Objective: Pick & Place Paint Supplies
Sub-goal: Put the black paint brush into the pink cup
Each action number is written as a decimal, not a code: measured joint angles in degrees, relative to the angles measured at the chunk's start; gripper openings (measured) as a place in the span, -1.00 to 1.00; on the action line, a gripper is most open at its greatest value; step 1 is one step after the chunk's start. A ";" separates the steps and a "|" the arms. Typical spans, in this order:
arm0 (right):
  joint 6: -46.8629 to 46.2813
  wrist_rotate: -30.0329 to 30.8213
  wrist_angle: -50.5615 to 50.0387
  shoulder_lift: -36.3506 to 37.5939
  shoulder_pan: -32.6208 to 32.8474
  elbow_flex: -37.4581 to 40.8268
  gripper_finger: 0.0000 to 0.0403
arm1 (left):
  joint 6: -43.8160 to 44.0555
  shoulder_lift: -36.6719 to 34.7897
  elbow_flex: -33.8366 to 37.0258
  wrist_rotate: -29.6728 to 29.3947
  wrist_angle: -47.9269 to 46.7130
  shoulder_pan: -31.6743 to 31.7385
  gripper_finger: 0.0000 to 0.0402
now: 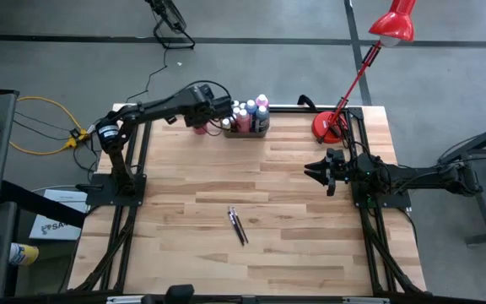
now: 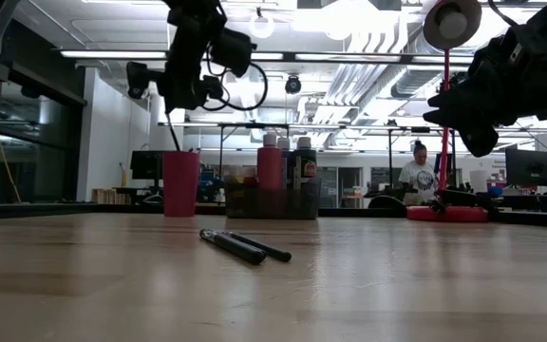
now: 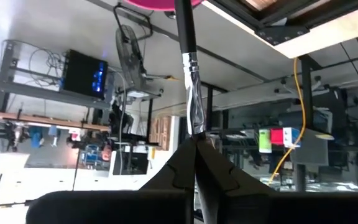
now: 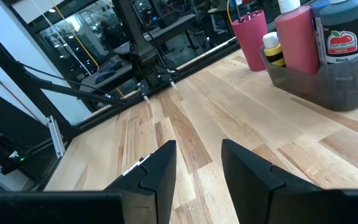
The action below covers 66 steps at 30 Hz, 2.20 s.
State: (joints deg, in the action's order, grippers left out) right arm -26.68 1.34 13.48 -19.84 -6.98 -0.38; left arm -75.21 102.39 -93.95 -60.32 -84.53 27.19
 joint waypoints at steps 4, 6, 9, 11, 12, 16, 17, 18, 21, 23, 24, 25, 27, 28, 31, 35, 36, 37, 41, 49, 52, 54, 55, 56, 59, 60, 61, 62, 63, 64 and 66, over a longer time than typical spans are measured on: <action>0.00 0.00 0.02 0.02 0.01 0.00 -0.39 | 0.09 0.00 0.00 -0.06 1.17 -0.35 -0.99; 0.00 0.00 0.00 0.02 0.00 0.02 -0.39 | 0.45 0.00 0.00 -0.22 1.12 -0.24 -0.94; 0.00 0.00 0.02 0.02 0.02 0.02 -0.39 | 0.45 0.00 0.00 -0.26 1.10 -0.21 -0.78; 0.00 0.00 0.02 0.01 0.01 0.00 -0.39 | 0.89 0.00 0.00 -0.30 1.01 -0.23 -0.64; 0.00 0.00 0.02 0.02 0.00 0.02 -0.39 | 1.42 0.00 0.00 -0.46 1.02 -0.23 -0.56; 0.00 0.00 0.02 0.01 0.00 0.01 -0.39 | 4.51 0.00 0.00 -2.36 0.64 -0.47 -0.31; 0.00 0.00 0.02 0.02 0.02 0.00 -0.39 | 5.51 0.00 0.00 -3.36 0.37 -0.71 -0.27; 0.00 0.00 0.02 0.02 0.02 0.02 -0.39 | 6.71 0.00 -0.02 -4.18 0.35 -1.01 -0.23; 0.00 0.00 0.02 0.00 0.00 0.00 -0.39 | 13.06 0.02 -1.32 -4.19 -1.03 -2.37 -0.18; 0.00 0.00 0.02 0.02 0.01 0.01 -0.39 | 19.08 0.02 -2.77 -1.17 -2.34 -3.50 -0.17; 0.00 0.00 0.02 0.02 0.02 0.02 -0.39 | 22.52 0.02 -3.51 1.20 -3.04 -4.11 -0.17; 0.00 0.00 0.01 0.00 0.01 0.00 -0.39 | 26.65 0.02 -4.26 4.47 -3.54 -4.66 -0.17; 0.00 0.00 0.00 0.00 0.02 0.00 -0.39 | 35.55 0.02 -5.76 11.86 -3.81 -5.77 -0.17; 0.00 0.00 0.02 0.02 0.02 0.00 -0.39 | 40.13 0.02 -6.28 15.82 -3.92 -6.24 -0.17; 0.00 0.00 0.01 0.02 0.00 0.01 -0.39 | 53.68 0.02 -7.05 28.19 -3.42 -7.43 -0.17; 0.00 0.00 0.00 0.00 0.02 0.00 -0.39 | 69.00 0.02 -5.62 39.49 -0.17 -9.38 -0.17; 0.00 0.00 0.02 0.02 0.02 0.02 -0.39 | 71.62 0.02 -4.92 41.54 1.26 -10.05 -0.17; 0.00 0.00 0.01 0.02 0.01 0.02 -0.39 | 73.85 0.02 -4.23 43.54 2.81 -10.79 -0.17; 0.00 0.00 0.00 0.02 0.00 0.00 -0.39 | 80.14 0.02 -1.05 48.03 8.38 -14.44 -0.17; 0.00 0.00 0.00 0.00 0.02 0.00 -0.39 | 94.30 0.02 5.68 51.20 17.29 -22.78 -0.17; 0.00 0.00 0.02 0.00 0.02 0.00 -0.39 | 103.42 0.02 8.13 52.11 18.64 -26.28 -0.17; 0.00 0.00 0.01 0.02 0.00 0.00 -0.39 | 111.44 0.02 9.36 52.11 20.19 -28.66 -0.17; 0.00 0.00 0.01 0.00 0.02 0.00 -0.39 | 115.86 0.02 9.92 52.13 21.57 -29.76 -0.17; 0.00 0.00 0.01 0.01 0.01 0.01 -0.39 | 119.86 0.02 10.57 52.14 23.18 -30.82 -0.17; 0.00 0.00 0.01 0.02 0.00 0.00 -0.39 | 129.69 0.02 12.34 51.85 28.14 -33.67 -0.17; 0.00 0.00 0.00 0.00 0.01 0.00 -0.39 | 132.40 0.02 12.87 51.19 30.09 -34.58 -0.17; 0.00 0.00 0.00 0.02 0.01 0.01 -0.39 | 135.02 0.28 13.35 50.20 31.96 -35.45 -0.17; 0.00 0.00 0.02 0.02 0.00 0.01 -0.39 | 137.53 0.76 13.67 49.08 33.82 -36.19 -0.17; 0.00 0.00 0.00 0.00 0.00 0.00 -0.39 | 140.23 1.11 13.95 48.16 35.08 -36.87 -0.17; 0.00 0.00 0.00 0.00 0.01 0.02 -0.39 | 142.61 1.26 14.26 47.55 35.40 -37.44 -0.17; 0.00 0.00 0.00 0.02 0.00 0.00 -0.39 | 146.98 2.50 14.24 46.59 36.85 -38.37 -0.17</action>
State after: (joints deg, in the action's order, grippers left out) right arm -26.68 1.34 13.47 -19.81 -6.98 -0.38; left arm 71.78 104.89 -79.72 -13.72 -47.68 -11.18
